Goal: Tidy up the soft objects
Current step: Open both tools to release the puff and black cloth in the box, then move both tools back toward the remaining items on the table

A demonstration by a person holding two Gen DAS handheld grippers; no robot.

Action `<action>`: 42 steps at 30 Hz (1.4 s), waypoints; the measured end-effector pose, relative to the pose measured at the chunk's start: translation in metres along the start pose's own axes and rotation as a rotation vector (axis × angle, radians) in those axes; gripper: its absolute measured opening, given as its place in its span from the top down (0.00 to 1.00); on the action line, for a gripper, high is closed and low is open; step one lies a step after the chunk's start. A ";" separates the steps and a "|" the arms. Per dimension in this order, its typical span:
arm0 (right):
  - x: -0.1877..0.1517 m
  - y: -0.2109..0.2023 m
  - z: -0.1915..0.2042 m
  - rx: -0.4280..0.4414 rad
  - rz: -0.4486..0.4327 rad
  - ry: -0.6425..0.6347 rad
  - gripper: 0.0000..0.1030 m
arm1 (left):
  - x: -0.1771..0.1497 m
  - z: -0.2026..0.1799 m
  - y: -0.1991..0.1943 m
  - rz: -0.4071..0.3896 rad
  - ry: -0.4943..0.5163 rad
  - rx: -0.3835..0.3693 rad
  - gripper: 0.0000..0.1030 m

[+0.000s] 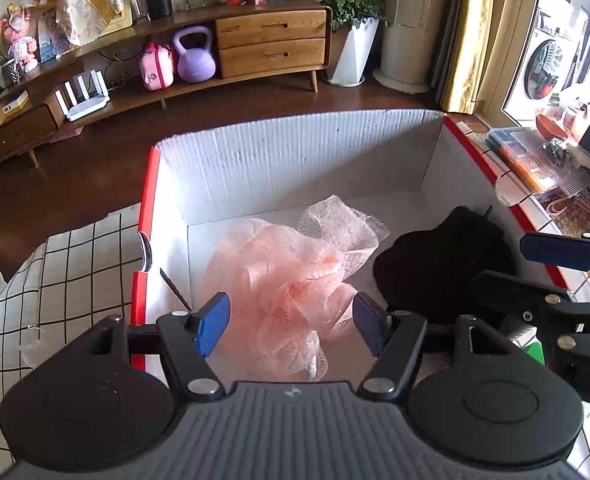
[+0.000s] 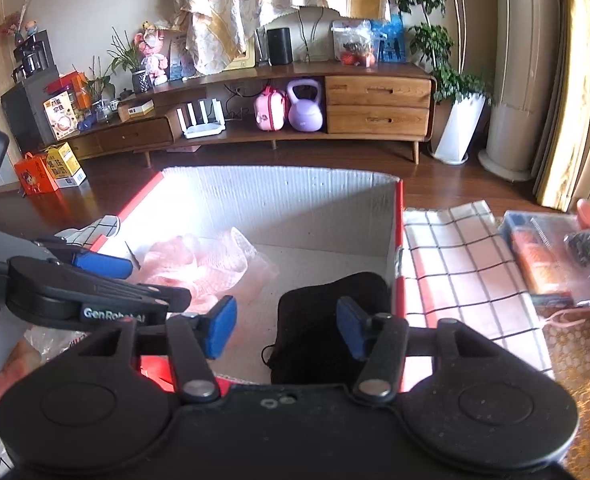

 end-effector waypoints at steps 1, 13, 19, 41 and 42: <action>0.001 -0.004 0.000 0.001 -0.002 -0.002 0.42 | 0.001 -0.001 -0.004 -0.005 0.000 -0.001 0.34; 0.004 -0.058 0.003 0.008 -0.045 -0.001 0.20 | 0.006 -0.006 -0.071 -0.078 -0.019 -0.009 0.24; -0.004 -0.089 0.007 0.026 -0.050 0.003 0.10 | -0.007 -0.007 -0.107 -0.099 -0.046 -0.021 0.21; -0.084 -0.203 0.052 0.094 -0.073 -0.053 0.03 | -0.105 -0.011 -0.240 -0.210 0.031 -0.040 0.13; -0.088 -0.206 0.054 0.099 -0.074 -0.048 0.03 | -0.111 -0.010 -0.243 -0.213 0.030 -0.043 0.12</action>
Point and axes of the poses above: each gripper's, at about its wrist camera, not at the fingertips, and y roughly the way its jaws point, z to its left, x to its top, the point moved 10 cm from there along y, roughly the way its jaws point, and after that the axes turned 1 degree about y, right-handed, at the moved point
